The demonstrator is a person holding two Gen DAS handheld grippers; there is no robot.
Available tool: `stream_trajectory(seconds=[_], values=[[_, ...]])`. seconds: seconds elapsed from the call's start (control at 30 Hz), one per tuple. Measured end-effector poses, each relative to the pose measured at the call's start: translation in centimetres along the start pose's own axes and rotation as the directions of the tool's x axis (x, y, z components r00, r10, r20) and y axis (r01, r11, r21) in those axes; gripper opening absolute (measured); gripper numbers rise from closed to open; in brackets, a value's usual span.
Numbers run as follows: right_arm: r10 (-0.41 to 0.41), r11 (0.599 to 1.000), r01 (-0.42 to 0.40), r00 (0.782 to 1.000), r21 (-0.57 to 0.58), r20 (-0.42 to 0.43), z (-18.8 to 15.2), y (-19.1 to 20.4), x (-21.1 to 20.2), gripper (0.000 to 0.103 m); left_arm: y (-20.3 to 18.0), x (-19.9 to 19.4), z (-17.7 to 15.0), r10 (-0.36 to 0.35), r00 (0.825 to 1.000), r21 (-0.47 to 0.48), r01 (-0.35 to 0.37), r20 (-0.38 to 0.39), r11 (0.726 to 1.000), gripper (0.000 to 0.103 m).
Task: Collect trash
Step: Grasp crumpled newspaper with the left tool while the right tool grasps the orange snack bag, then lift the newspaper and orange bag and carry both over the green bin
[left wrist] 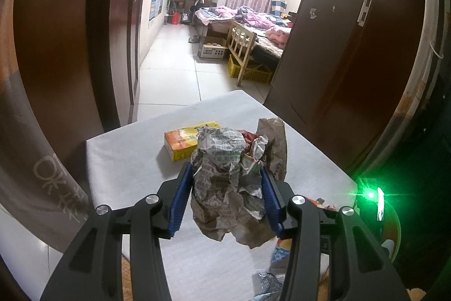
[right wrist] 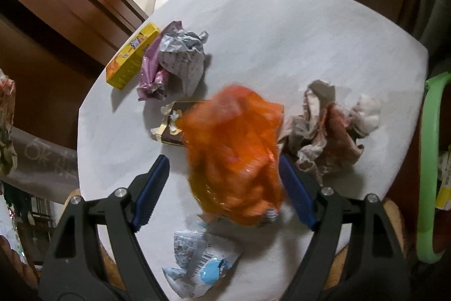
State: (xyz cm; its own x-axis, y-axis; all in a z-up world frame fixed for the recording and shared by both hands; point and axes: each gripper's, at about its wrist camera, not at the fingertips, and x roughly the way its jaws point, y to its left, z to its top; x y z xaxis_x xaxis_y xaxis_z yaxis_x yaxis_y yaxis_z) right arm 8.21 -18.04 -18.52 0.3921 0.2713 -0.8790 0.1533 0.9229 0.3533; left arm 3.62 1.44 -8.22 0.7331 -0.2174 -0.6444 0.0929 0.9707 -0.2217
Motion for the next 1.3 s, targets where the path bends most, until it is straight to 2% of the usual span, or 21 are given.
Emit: stream_trajectory(seconds=[0.2,0.43,0.57,0.77,0.9,1.03,1.3], values=[[0.038,0.997,-0.035,0.999,0.065,-0.038,-0.2,-1.0,1.3,0.078,-0.3,-0.2,0.0,-0.004,1.000,0.003,0.004,-0.003,1.000,0.046],[0.062,0.995,-0.057,0.997,0.084,-0.056,0.2,-0.8,2.5,0.078,-0.5,-0.3,0.0,-0.003,1.000,0.013,0.003,0.002,1.000,0.046],[0.085,0.996,-0.082,0.995,0.047,-0.058,-0.1,-0.3,2.5,0.067,-0.6,-0.4,0.0,0.000,1.000,0.012,0.000,0.003,1.000,0.046],[0.154,0.986,-0.155,0.988,0.059,0.024,0.1,-0.2,-0.9,0.064,-0.6,-0.6,0.2,0.005,1.000,0.022,-0.005,0.010,1.000,0.046],[0.221,0.971,-0.229,0.969,0.072,0.110,0.5,-0.5,-4.8,0.064,-0.8,-0.8,0.3,0.002,1.000,0.024,-0.003,0.012,1.000,0.045],[0.275,0.955,-0.292,0.940,0.059,0.201,0.7,-0.7,-8.9,0.065,-1.3,-1.2,0.5,-0.011,1.000,0.032,0.010,0.013,0.999,0.046],[0.337,0.933,-0.360,0.892,0.023,0.300,0.7,-1.1,-14.1,0.065,-2.8,-3.3,1.7,-0.047,0.997,0.056,0.044,0.057,0.997,0.046]])
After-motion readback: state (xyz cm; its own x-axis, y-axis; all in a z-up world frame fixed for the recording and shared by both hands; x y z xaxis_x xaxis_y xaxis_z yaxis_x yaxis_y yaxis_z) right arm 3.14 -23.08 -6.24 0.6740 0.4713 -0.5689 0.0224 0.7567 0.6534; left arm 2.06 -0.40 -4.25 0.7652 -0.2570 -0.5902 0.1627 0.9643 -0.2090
